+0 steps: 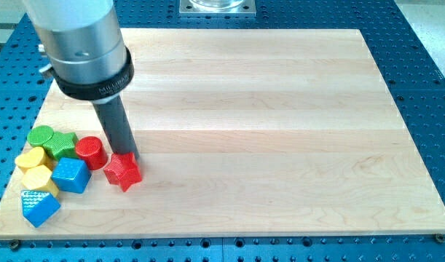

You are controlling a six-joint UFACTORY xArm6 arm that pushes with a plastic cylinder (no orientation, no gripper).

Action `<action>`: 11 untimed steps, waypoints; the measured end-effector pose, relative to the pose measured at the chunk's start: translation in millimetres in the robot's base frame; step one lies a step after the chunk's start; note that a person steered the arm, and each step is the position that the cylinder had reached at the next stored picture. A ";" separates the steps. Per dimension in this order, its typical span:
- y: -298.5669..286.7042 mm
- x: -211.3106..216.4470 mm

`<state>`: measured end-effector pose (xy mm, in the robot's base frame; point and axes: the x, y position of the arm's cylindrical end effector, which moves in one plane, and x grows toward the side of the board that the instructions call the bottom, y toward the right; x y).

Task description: Move the triangle into the cube

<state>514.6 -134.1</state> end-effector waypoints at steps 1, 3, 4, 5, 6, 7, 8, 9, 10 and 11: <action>79.4 -2.3; -37.4 38.8; -7.6 47.6; 23.0 67.3; -21.8 103.5; -31.0 104.1; -63.1 103.8; -77.6 103.7; -89.1 103.0; -135.3 103.2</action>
